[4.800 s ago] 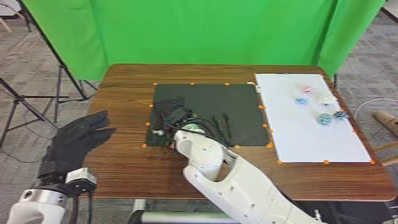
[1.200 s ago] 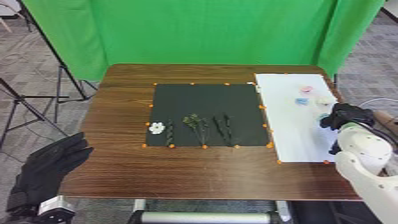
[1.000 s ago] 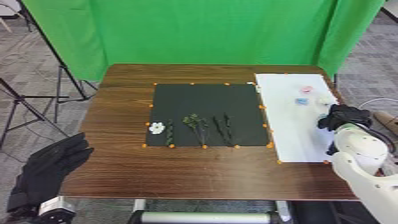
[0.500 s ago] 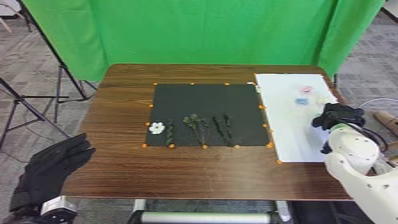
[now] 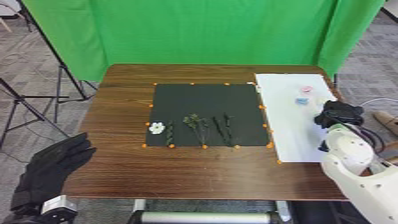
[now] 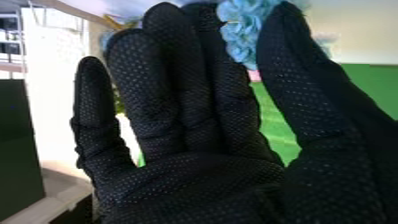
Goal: Arrange flowers
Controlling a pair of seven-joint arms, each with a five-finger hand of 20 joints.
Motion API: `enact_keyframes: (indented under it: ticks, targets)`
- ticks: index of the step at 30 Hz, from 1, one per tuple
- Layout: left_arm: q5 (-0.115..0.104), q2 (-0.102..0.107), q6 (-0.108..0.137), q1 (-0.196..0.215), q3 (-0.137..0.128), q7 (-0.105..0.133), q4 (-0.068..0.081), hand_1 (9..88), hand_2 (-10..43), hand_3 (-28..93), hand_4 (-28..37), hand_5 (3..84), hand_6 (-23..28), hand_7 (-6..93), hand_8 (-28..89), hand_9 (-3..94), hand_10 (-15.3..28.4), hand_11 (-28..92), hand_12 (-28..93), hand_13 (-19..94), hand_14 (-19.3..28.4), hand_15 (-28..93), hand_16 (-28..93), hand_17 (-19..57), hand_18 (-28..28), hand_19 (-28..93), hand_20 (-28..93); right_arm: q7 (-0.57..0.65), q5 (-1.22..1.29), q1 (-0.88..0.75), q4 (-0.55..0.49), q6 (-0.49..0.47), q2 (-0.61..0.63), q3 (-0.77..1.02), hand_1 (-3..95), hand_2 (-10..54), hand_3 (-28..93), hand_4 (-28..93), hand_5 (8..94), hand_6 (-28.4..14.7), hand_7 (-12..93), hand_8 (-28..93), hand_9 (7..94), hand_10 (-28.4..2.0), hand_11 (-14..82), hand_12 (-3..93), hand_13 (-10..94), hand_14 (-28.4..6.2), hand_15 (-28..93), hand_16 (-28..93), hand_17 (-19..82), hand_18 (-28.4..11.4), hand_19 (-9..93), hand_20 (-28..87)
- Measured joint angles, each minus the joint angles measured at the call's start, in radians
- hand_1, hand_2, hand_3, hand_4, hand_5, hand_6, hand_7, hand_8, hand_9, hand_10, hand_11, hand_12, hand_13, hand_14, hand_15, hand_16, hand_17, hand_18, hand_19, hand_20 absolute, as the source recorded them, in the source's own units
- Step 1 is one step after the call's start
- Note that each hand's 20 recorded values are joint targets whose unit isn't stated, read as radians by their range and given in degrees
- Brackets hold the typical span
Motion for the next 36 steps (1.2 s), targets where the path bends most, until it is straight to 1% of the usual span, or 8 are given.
enact_keyframes:
  ticks: [4,8,14,18,28,36]
  targets:
    - [-0.001,0.002,0.001,0.001,0.003,0.005,0.000,26.5,3.0,82,-15.2,46.3,13.8,11.9,-8,37.0,21.5,33,10,26,27.2,53,-10,-9.3,21.8,56,16,-0.002,-0.022,0.007,0.018,0.059,0.000,-0.028,47.6,-4.2,73,-28,79.4,1.8,26,-2,77.1,-9.5,37.4,30.7,64,-9.1,70,23,19,-24.4,76,26]
    - [-0.001,0.004,0.001,0.004,0.002,0.007,0.000,26.4,2.9,82,-15.2,46.3,13.9,11.9,-8,37.0,21.5,33,10,26,27.1,53,-10,-9.3,21.8,56,16,-0.005,-0.032,0.008,0.021,0.076,0.001,-0.038,48.1,-4.4,73,-28,80.6,1.6,25,-2,77.7,-9.2,36.9,31.4,64,-8.9,70,23,19,-24.1,76,26]
    - [-0.001,0.004,0.001,0.019,-0.017,0.004,-0.001,26.5,3.0,82,-15.3,46.3,13.8,11.9,-8,37.0,21.5,33,10,26,27.1,53,-10,-9.3,21.8,56,16,-0.016,-0.026,0.026,0.014,0.094,0.004,-0.065,48.5,-4.8,73,-28,80.8,1.5,25,0,78.3,-8.9,36.1,32.2,65,-9.0,70,23,19,-24.0,76,25]
    - [-0.001,0.004,0.001,0.028,-0.028,0.004,-0.003,26.4,3.0,82,-15.2,46.3,13.9,11.9,-8,37.0,21.6,33,10,26,27.2,53,-10,-9.3,21.9,56,16,-0.035,-0.018,0.056,-0.008,0.111,0.005,-0.098,48.6,-5.0,74,-28,81.2,1.3,25,0,78.7,-8.7,35.7,32.8,65,-9.0,70,23,19,-23.9,77,25]
    - [-0.005,0.008,0.002,0.041,-0.036,0.004,-0.009,26.5,3.0,82,-15.2,46.4,13.9,11.9,-8,37.0,21.6,33,10,26,27.3,53,-10,-9.3,21.8,56,16,-0.107,-0.005,0.199,-0.095,0.135,-0.006,-0.231,49.1,-5.5,75,-28,81.9,0.6,24,2,79.4,-8.7,35.2,34.1,65,-9.1,71,25,19,-23.9,77,26]
    - [-0.003,0.004,0.002,0.045,-0.045,0.001,-0.015,26.6,3.0,82,-15.2,46.4,13.9,12.0,-8,37.0,21.7,33,10,26,27.3,53,-10,-9.3,21.8,56,16,-0.162,-0.003,0.340,-0.102,0.132,-0.075,-0.381,49.1,-5.6,75,-28,82.2,0.6,23,2,79.5,-8.8,35.0,34.7,65,-9.1,71,26,19,-23.7,77,26]
